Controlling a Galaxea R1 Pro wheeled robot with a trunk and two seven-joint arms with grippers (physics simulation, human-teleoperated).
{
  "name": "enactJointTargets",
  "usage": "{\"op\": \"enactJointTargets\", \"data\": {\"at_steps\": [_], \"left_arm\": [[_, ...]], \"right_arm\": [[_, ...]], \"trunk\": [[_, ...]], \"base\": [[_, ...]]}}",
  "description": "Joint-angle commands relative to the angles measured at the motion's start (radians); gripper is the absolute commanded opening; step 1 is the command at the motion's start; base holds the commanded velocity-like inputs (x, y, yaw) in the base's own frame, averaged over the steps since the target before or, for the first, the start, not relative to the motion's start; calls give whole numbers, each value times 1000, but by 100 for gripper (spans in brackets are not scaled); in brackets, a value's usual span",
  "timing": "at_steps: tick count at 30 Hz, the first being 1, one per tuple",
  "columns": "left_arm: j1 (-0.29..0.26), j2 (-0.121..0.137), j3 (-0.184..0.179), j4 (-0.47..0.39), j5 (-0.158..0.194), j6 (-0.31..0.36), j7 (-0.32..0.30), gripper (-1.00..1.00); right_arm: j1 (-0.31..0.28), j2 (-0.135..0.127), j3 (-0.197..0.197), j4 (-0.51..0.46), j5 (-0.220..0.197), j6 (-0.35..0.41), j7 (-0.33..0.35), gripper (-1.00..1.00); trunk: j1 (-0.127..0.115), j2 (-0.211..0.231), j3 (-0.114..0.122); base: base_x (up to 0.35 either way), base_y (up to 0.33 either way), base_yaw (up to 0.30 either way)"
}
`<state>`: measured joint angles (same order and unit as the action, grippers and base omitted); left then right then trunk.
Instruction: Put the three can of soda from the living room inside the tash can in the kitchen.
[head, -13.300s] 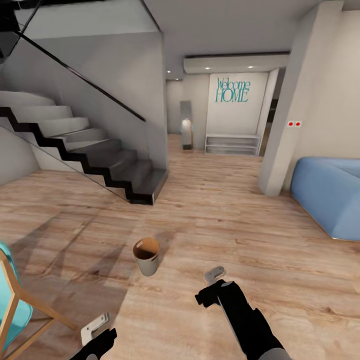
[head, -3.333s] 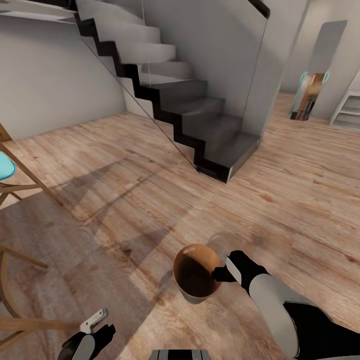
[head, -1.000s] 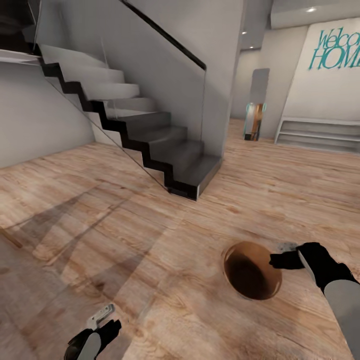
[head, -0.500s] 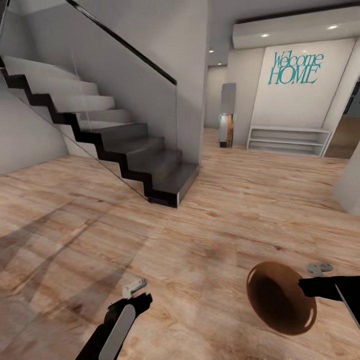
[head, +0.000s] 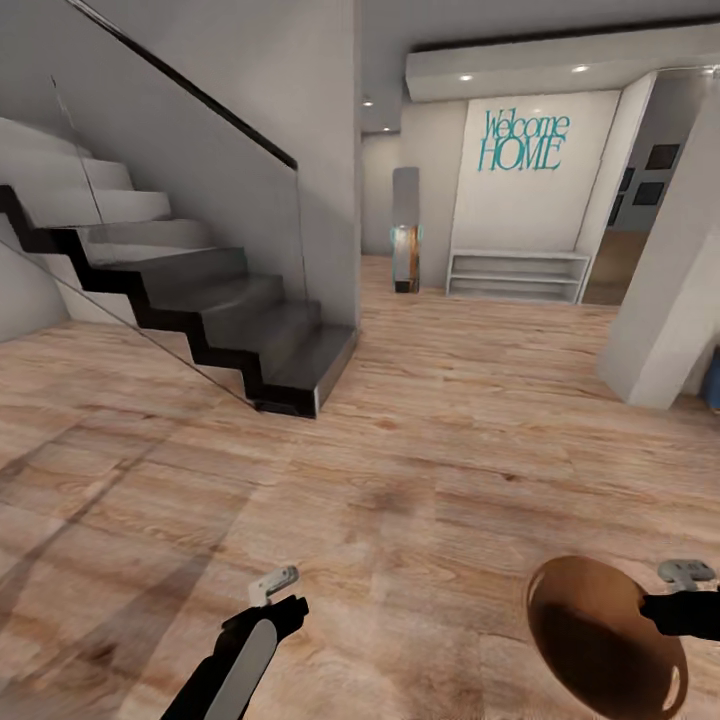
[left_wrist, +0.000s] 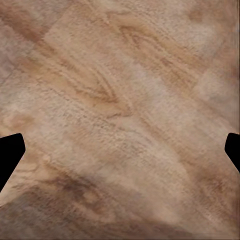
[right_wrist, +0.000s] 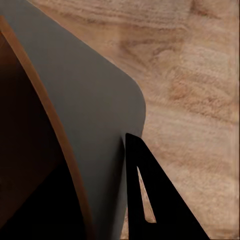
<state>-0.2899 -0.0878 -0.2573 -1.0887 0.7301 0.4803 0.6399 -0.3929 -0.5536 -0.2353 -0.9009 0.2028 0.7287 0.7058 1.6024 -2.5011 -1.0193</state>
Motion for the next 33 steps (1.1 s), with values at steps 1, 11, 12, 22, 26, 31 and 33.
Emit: {"op": "enactJointTargets", "data": {"at_steps": [1, 11, 12, 22, 26, 31, 33], "left_arm": [[0, 0, 0, 0, 0, 0, 0, 100], [0, 0, -2, 5, -1, 0, 0, 100], [0, 0, -2, 5, -1, 0, 0, 100], [13, 6, -2, 7, -7, -10, 3, 100], [15, 5, -3, 11, -9, -14, 4, 100], [15, 3, -39, 18, -9, -14, 5, 100], [15, 7, -71, 19, -6, -15, 4, 100]], "right_arm": [[-1, 0, -1, 1, -20, 4, 3, -100], [-3, 1, -1, 16, -22, -3, -11, -100], [-3, 1, 0, 18, -22, -3, -13, -100], [-2, 4, 2, 26, -23, -108, -15, -100], [-2, 5, 0, 28, -24, -155, -15, -100], [-1, 6, -2, 25, -25, -160, -16, -100], [-1, 4, -3, 27, -25, -160, -16, -100]], "trunk": [[0, 0, 0], [0, 0, 0], [0, 0, 0], [0, 0, 0], [0, 0, 0], [0, 0, 0], [0, 0, 0]], "base": [[0, 0, -293], [0, 0, -293], [0, 0, -293], [0, 0, -195], [-4, -35, -20], [-73, -231, -165], [-113, -261, -270]]}}
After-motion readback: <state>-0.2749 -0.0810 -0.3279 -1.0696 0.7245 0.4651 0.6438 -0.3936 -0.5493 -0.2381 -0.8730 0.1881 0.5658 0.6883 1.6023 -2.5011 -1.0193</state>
